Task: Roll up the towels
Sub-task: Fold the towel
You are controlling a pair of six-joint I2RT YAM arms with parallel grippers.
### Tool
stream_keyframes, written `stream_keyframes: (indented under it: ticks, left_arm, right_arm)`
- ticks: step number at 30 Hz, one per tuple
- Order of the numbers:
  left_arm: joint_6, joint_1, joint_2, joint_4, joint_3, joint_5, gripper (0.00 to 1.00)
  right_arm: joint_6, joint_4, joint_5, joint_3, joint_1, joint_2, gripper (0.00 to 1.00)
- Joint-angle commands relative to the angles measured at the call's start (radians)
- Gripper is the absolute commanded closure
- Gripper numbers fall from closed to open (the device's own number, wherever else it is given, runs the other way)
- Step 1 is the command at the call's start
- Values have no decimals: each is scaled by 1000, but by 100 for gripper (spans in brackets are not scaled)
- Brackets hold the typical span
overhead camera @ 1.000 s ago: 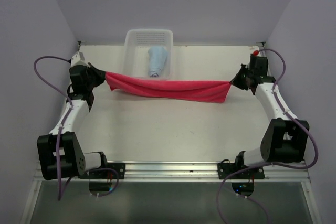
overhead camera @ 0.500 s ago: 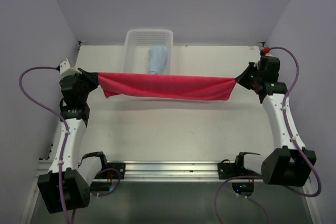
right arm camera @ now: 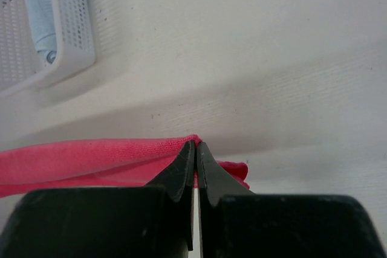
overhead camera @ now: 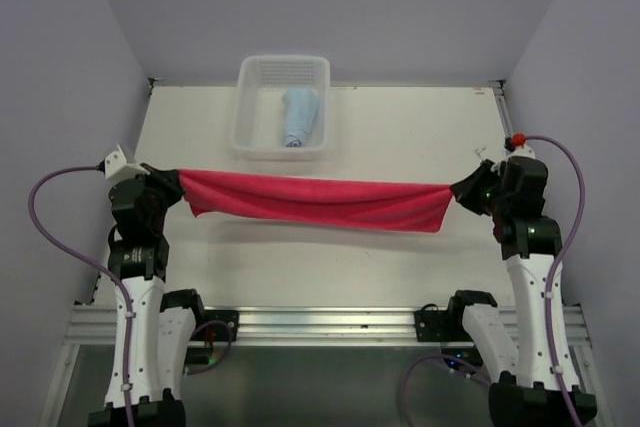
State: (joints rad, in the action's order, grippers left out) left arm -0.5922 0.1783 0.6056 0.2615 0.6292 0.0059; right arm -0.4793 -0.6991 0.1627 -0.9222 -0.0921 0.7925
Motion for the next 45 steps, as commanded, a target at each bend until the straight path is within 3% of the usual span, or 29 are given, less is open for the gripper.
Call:
stream_keyframes:
  ticks: [1,8,18,29,38,45]
  left_arm:
    - [-12,13,-44,158,13,-99,100]
    - [-4,13,-9,171,-52,-87,100]
    - [-24,12,374,-65,-33,34,100]
    - [-49,3,669,-281,55,88,100]
    - [-64,-3,822,-320,127,89,98]
    - [-57,-7,907,-340,139,89,91]
  right_arm:
    - [-8,-108,28,29,-6,-78,100]
    - [-48,-129,37,97,-6,-82,100]
    - [-73,117,17,135,-6,172,100]
    - [-71,291,15,17,-6,543,100]
    - [-67,279,5,-90,-6,685,100]
    - [-51,283,11,-153,-6,800,100]
